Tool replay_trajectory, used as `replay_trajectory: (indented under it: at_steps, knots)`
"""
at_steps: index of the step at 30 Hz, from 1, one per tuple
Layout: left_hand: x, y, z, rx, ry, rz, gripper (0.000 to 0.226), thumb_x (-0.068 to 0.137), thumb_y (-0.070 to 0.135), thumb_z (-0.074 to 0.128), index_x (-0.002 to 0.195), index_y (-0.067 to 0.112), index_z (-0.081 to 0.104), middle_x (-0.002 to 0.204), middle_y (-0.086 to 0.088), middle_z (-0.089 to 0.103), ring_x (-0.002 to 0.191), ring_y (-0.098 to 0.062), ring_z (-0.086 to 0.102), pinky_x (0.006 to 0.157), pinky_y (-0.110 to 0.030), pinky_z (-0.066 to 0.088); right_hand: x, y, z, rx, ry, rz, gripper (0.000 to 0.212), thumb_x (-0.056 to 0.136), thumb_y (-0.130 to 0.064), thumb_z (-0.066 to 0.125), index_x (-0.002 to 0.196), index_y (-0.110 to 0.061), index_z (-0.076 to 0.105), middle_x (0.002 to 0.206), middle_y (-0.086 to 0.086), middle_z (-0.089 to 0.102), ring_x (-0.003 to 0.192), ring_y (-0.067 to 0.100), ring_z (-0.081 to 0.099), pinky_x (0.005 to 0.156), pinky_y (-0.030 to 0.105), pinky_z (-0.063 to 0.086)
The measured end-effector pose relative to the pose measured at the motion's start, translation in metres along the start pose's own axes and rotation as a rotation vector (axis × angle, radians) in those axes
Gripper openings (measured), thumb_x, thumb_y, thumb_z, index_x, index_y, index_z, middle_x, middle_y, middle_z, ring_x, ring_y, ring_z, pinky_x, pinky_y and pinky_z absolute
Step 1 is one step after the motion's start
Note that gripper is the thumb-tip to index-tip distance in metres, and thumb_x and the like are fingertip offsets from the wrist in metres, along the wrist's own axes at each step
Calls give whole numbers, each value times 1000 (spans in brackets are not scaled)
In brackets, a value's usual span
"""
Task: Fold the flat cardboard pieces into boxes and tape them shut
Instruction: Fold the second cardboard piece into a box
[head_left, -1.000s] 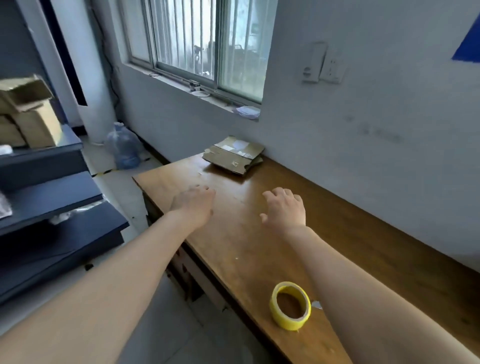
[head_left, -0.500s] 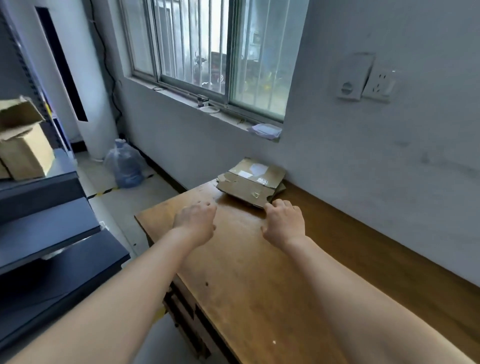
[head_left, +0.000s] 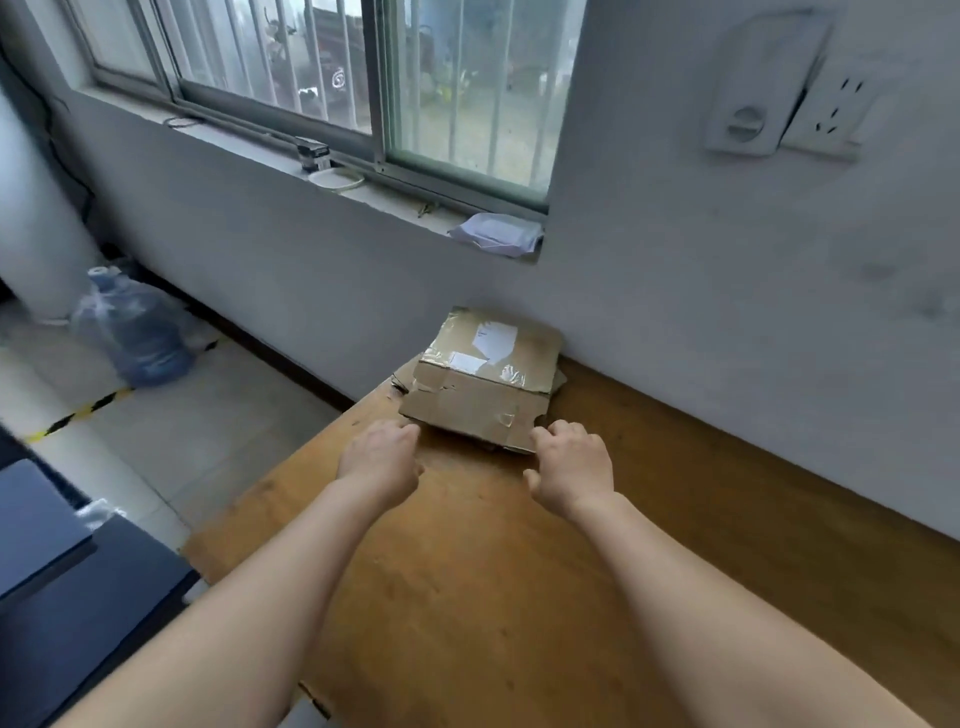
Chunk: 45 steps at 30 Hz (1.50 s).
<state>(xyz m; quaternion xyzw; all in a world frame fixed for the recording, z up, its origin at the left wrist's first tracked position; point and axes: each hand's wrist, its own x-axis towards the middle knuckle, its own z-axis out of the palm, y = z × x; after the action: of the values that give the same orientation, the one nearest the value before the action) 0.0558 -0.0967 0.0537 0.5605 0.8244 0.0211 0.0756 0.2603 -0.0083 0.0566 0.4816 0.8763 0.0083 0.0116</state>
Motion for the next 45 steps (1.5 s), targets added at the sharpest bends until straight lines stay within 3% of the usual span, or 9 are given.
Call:
replay_trajectory:
  at_steps: [4,10,14,17,23,27,33,35,45]
  knots:
    - [60,-15,20,-100,-50,16,54,92,36,59,140,19,39,142,-1,42,131,-22,38,99,-37,40,42,-3,22,13,-86,122,44,90,-45,55,127,-21,49,124,4,54,116,24,48,93,35,40]
    - [126,-26,51,-268,-108,-22,81,92,33,60,153,16,9,162,-5,2,146,-27,15,114,-40,25,90,-7,55,181,-156,352,65,90,-44,59,142,-16,33,134,7,49,122,26,46,97,38,42]
    - [153,-27,69,-380,-120,-69,85,93,39,57,153,8,5,156,-14,22,141,-31,26,112,-40,26,109,-10,74,404,-220,550,85,90,-44,60,153,-13,12,148,12,36,131,30,42,101,40,42]
    - [170,-27,75,-588,-91,-175,72,92,40,59,145,3,26,142,-19,42,131,-34,40,106,-43,34,118,-8,84,609,-231,703,87,89,-42,62,153,-14,11,147,12,40,132,31,43,102,39,39]
    - [188,-24,73,-910,-86,-392,49,94,33,59,133,6,47,137,-11,52,124,-28,49,98,-38,39,122,-7,89,791,-64,875,53,90,-41,60,132,-11,48,131,8,57,120,28,53,96,38,45]
    - [181,-12,69,-1078,-35,-457,42,93,24,60,131,10,47,134,-10,51,119,-28,50,93,-38,42,111,-10,79,930,70,910,34,88,-30,63,117,-15,54,118,2,62,108,25,59,89,37,48]
    - [140,14,54,-1250,95,-427,44,91,21,64,131,8,49,133,-13,53,122,-25,50,95,-34,42,73,-1,53,965,222,929,51,92,-31,60,139,-23,43,133,-2,56,124,24,51,108,47,35]
    - [122,24,47,-1267,114,-400,43,91,22,64,130,8,50,131,-12,54,121,-25,50,99,-38,44,52,5,44,1026,295,902,54,92,-30,62,141,-22,42,135,-1,55,124,20,51,109,42,37]
    - [23,81,32,-1288,66,-281,33,94,20,60,123,11,49,121,-11,55,106,-27,53,95,-52,48,-68,46,13,1153,391,790,34,92,-18,63,121,-28,49,103,-13,62,97,9,62,81,24,50]
